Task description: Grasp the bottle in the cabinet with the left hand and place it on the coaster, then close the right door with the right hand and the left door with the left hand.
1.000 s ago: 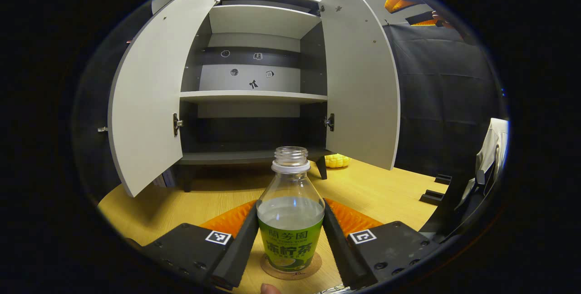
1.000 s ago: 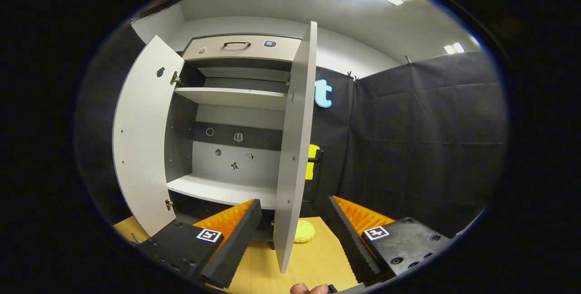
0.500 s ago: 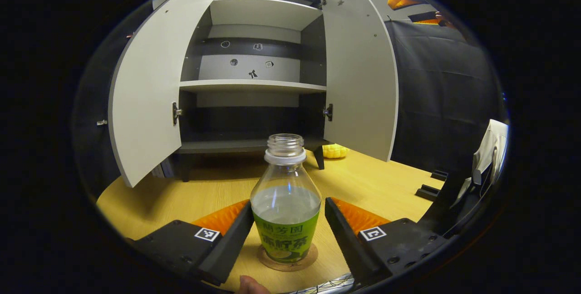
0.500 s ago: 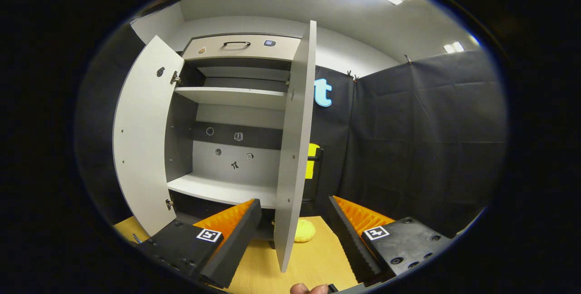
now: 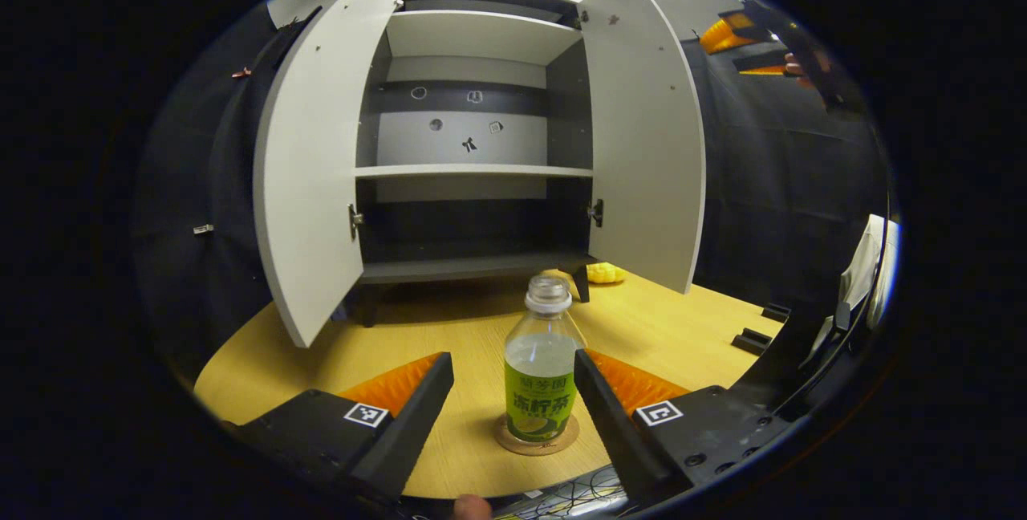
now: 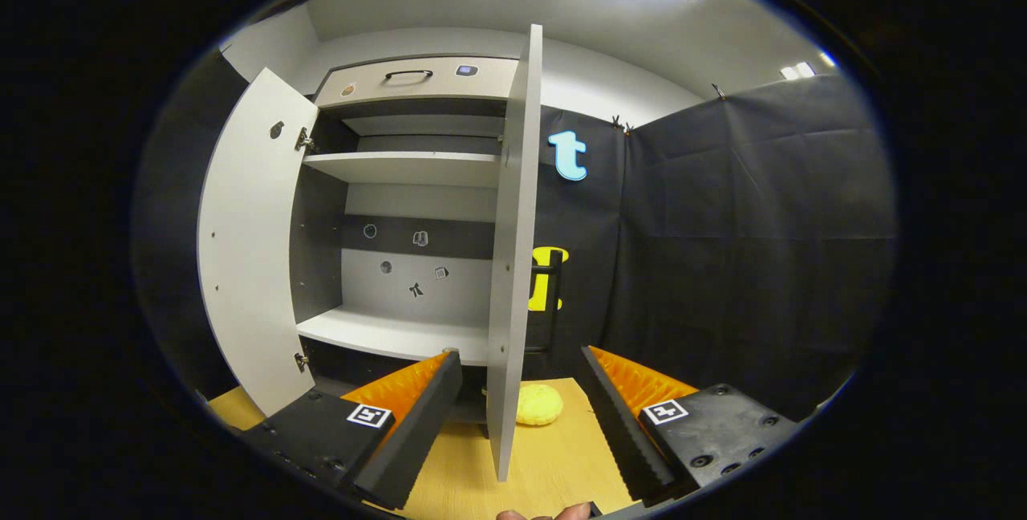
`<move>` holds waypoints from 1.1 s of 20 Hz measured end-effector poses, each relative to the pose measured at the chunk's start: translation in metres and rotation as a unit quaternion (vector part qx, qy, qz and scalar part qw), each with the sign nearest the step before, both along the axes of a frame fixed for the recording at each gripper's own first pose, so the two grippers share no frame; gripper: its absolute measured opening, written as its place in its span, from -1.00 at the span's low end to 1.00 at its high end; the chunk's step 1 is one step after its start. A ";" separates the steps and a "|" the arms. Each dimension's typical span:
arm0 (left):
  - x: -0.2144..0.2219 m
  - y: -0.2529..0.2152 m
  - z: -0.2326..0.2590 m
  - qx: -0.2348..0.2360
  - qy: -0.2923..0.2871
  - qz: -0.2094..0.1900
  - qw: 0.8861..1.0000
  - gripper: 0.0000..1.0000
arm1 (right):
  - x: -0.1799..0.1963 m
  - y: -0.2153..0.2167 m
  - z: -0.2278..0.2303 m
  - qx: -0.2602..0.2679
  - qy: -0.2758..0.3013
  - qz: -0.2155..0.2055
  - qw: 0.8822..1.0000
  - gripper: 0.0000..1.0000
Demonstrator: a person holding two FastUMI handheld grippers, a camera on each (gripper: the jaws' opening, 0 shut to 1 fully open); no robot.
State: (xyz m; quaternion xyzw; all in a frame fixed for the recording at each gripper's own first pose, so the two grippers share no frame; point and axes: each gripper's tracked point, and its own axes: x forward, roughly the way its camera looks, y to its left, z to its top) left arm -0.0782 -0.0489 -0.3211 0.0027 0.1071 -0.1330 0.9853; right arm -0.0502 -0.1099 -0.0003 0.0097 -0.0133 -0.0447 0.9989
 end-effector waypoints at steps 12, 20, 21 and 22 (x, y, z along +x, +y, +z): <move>0.026 0.046 0.158 -0.053 -0.053 0.119 0.990 0.89 | 0.062 -0.086 -0.001 0.031 0.007 -0.010 0.999 0.94; 0.033 0.043 0.170 -0.029 -0.055 0.118 0.991 0.90 | 0.098 -0.089 -0.007 0.054 0.021 0.030 0.998 0.97; 0.032 0.042 0.170 -0.027 -0.055 0.113 0.992 0.90 | 0.097 -0.087 -0.008 0.049 0.023 0.031 0.998 0.97; 0.032 0.042 0.167 -0.028 -0.053 0.110 0.992 0.90 | 0.099 -0.086 -0.008 0.046 0.019 0.032 0.998 0.94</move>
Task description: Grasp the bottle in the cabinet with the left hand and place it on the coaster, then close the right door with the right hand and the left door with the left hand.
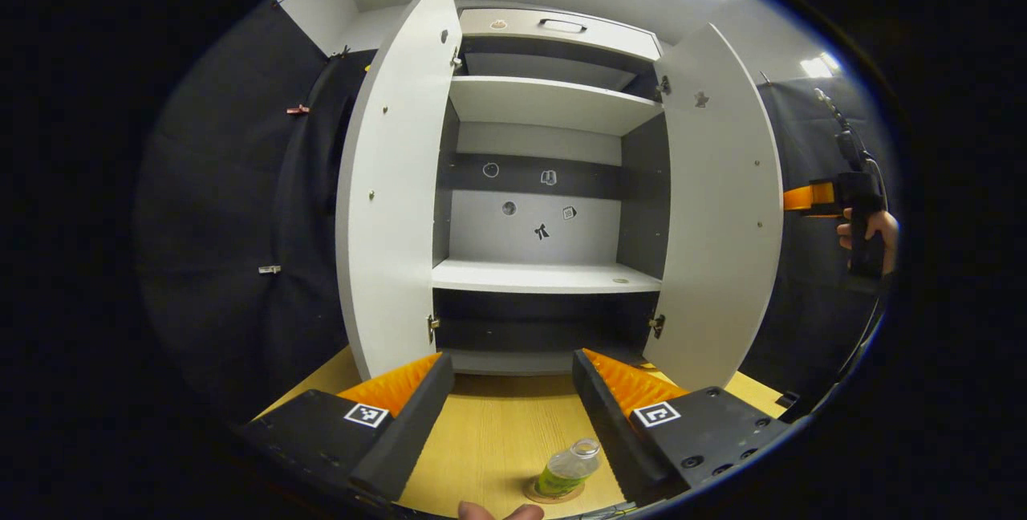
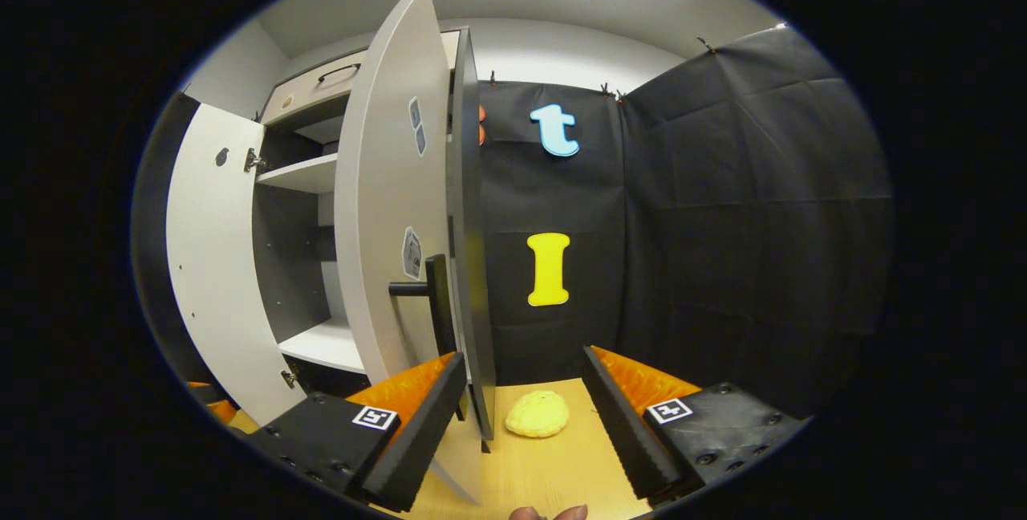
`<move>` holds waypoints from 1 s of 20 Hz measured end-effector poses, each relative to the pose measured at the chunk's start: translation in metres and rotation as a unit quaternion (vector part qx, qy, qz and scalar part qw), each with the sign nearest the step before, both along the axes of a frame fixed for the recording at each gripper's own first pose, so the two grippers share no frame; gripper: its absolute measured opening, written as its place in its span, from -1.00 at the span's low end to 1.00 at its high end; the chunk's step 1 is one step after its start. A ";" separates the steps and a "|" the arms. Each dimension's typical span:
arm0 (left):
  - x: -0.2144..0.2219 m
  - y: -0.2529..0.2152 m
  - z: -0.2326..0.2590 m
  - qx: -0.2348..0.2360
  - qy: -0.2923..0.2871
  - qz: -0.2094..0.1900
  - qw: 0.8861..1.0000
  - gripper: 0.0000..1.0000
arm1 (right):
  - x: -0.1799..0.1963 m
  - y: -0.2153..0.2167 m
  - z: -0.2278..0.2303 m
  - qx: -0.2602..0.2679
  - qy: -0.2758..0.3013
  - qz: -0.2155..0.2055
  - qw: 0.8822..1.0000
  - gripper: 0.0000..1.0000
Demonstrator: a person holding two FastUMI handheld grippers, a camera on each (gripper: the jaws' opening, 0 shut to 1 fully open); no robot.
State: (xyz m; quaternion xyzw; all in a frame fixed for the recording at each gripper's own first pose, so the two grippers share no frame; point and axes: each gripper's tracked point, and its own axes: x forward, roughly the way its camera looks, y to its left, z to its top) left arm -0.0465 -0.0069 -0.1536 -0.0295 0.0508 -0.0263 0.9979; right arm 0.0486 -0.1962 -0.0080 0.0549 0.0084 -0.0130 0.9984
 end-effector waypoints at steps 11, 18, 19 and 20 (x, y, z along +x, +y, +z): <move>-0.005 0.034 -0.003 -0.017 0.004 0.003 1.000 0.90 | -0.008 0.070 0.001 0.014 0.000 0.036 0.999 0.94; -0.011 0.054 0.006 0.008 -0.011 -0.002 1.000 0.90 | 0.007 0.135 0.001 0.021 -0.001 0.078 0.997 0.94; -0.012 0.055 0.007 0.008 -0.013 -0.003 1.000 0.90 | 0.011 0.145 0.001 0.020 -0.002 0.083 0.996 0.94; -0.013 0.058 0.009 0.006 -0.015 -0.002 1.000 0.90 | 0.015 0.155 0.001 0.018 -0.002 0.088 0.996 0.94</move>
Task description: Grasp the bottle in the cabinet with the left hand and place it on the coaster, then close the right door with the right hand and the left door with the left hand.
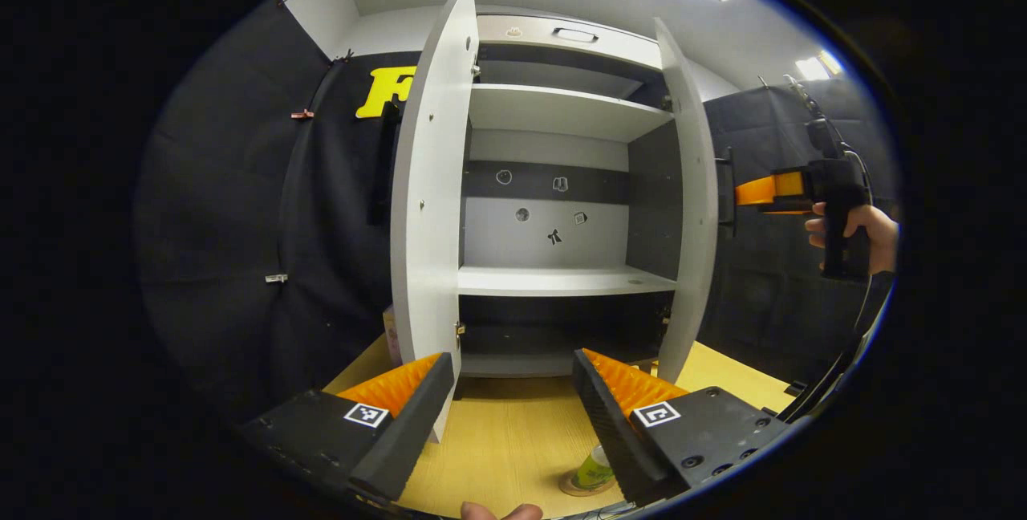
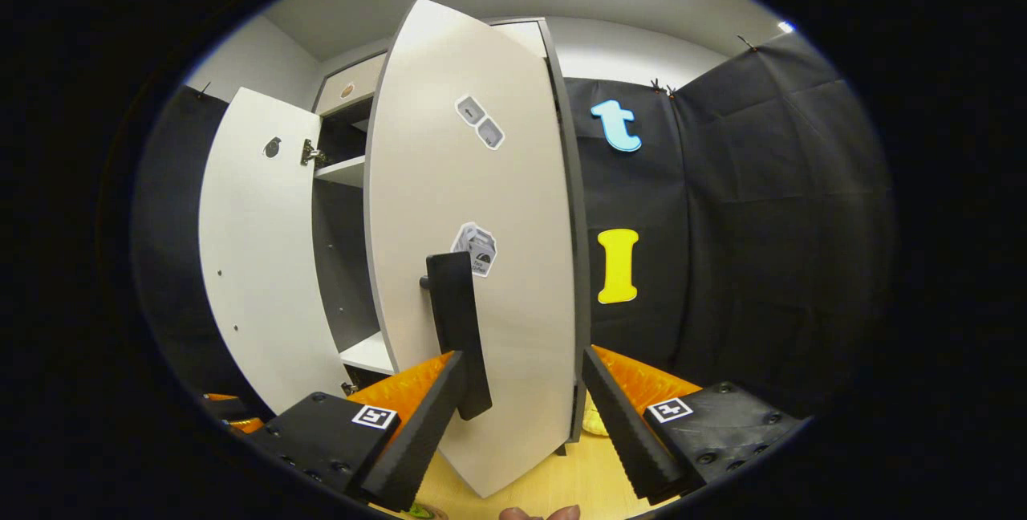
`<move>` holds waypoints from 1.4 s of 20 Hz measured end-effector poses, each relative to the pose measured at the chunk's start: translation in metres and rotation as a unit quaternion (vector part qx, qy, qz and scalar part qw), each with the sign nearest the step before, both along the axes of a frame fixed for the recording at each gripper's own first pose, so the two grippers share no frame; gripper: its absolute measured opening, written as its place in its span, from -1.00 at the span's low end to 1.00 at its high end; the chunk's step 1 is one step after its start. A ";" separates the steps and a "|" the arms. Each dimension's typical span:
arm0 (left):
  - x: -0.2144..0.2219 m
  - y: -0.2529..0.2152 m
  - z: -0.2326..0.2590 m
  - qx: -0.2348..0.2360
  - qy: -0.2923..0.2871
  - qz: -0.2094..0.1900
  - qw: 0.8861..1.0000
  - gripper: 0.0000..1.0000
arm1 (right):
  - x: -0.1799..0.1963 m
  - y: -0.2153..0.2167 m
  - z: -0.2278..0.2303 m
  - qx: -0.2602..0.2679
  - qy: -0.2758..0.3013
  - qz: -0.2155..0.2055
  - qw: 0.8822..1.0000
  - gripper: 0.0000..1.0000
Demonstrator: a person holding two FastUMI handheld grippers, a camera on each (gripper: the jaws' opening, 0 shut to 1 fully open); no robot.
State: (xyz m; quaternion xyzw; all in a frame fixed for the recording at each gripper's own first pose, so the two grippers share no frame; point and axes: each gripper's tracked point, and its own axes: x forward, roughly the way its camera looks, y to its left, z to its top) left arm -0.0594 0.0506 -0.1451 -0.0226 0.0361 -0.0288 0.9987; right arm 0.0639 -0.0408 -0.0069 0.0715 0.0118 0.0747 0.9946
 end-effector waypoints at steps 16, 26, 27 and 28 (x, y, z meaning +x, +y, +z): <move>0.003 0.051 -0.002 -0.014 0.011 0.023 1.000 0.91 | 0.066 0.080 -0.001 -0.011 -0.015 0.018 1.000 0.95; 0.009 0.128 0.033 -0.012 0.018 0.060 0.998 0.90 | 0.072 0.095 -0.003 -0.033 -0.019 -0.010 0.999 0.95; 0.013 0.140 0.040 -0.013 0.016 0.067 0.998 0.90 | 0.065 0.095 -0.004 -0.036 -0.020 -0.011 0.999 0.95; 0.020 0.156 0.050 -0.016 0.013 0.074 0.997 0.90 | 0.057 0.094 -0.006 -0.039 -0.019 -0.010 0.999 0.95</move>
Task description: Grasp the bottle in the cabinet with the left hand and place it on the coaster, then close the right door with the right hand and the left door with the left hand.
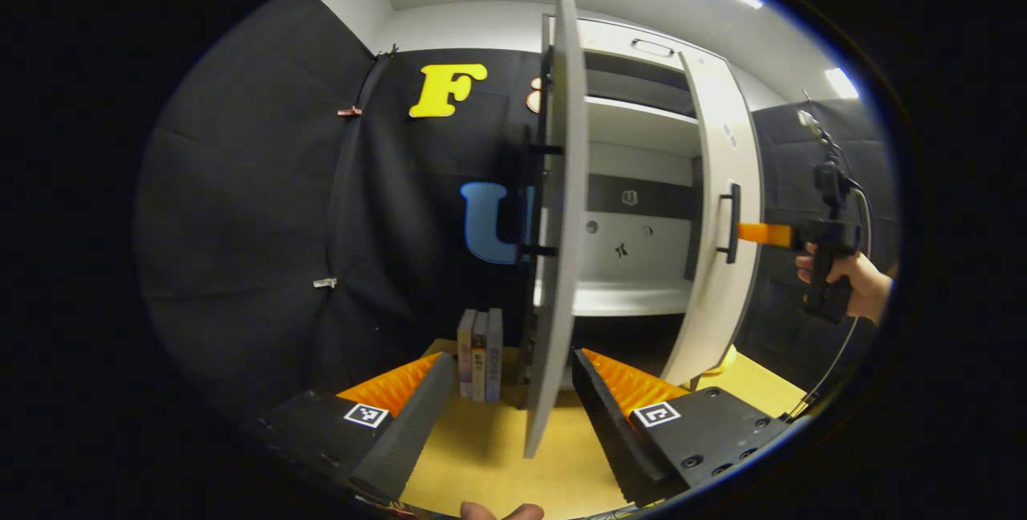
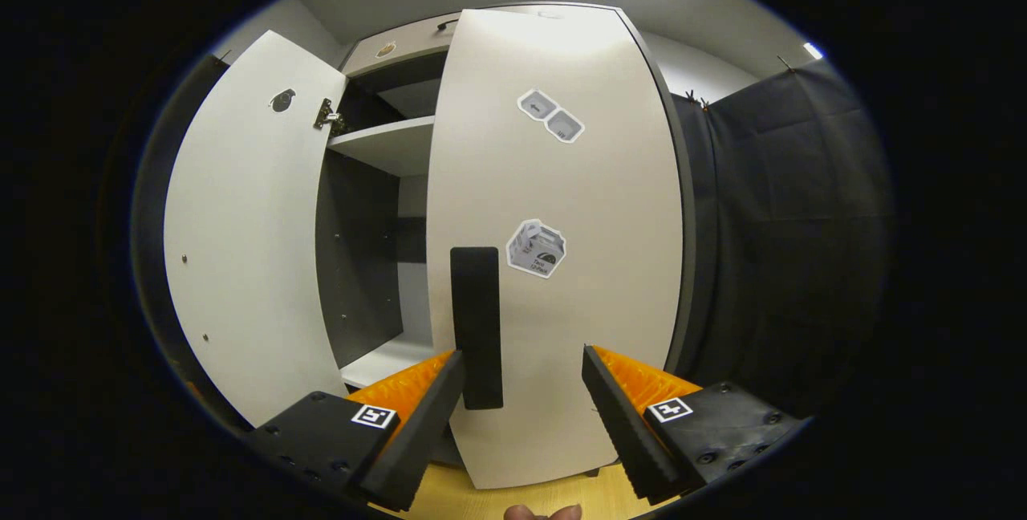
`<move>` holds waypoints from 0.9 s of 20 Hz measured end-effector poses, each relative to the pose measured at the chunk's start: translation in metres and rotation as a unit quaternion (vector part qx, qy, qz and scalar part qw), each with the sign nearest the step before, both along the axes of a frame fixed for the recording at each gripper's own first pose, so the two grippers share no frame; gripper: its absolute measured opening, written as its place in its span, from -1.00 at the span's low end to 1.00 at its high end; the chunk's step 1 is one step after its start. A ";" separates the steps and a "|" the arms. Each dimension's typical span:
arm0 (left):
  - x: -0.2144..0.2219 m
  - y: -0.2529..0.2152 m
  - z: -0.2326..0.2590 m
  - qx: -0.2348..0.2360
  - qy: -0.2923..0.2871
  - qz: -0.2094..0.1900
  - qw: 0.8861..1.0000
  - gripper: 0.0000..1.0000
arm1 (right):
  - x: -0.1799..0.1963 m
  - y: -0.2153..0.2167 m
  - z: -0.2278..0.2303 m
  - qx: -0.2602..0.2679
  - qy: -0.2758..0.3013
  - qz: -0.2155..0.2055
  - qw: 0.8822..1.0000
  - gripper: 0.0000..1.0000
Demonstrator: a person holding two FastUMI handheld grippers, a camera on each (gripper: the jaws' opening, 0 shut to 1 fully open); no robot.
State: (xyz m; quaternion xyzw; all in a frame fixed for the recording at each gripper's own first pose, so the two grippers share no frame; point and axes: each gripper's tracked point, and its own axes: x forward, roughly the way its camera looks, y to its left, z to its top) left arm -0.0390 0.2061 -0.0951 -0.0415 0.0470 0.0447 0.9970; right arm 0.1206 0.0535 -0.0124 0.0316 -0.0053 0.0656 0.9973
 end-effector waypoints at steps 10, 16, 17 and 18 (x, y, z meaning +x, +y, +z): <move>0.072 0.043 0.054 0.040 -0.037 0.033 0.998 0.83 | -0.046 -0.025 -0.008 -0.011 0.019 -0.014 1.000 0.91; 0.066 0.004 0.051 0.013 -0.029 0.004 0.999 0.89 | -0.056 -0.038 0.001 -0.001 0.018 -0.013 1.000 0.91; 0.065 -0.009 0.052 0.015 -0.029 -0.004 0.999 0.89 | -0.057 -0.040 0.002 0.002 0.019 -0.012 1.000 0.91; 0.066 -0.024 0.051 0.015 -0.029 -0.013 0.999 0.89 | -0.058 -0.042 0.002 0.007 0.020 -0.010 1.000 0.91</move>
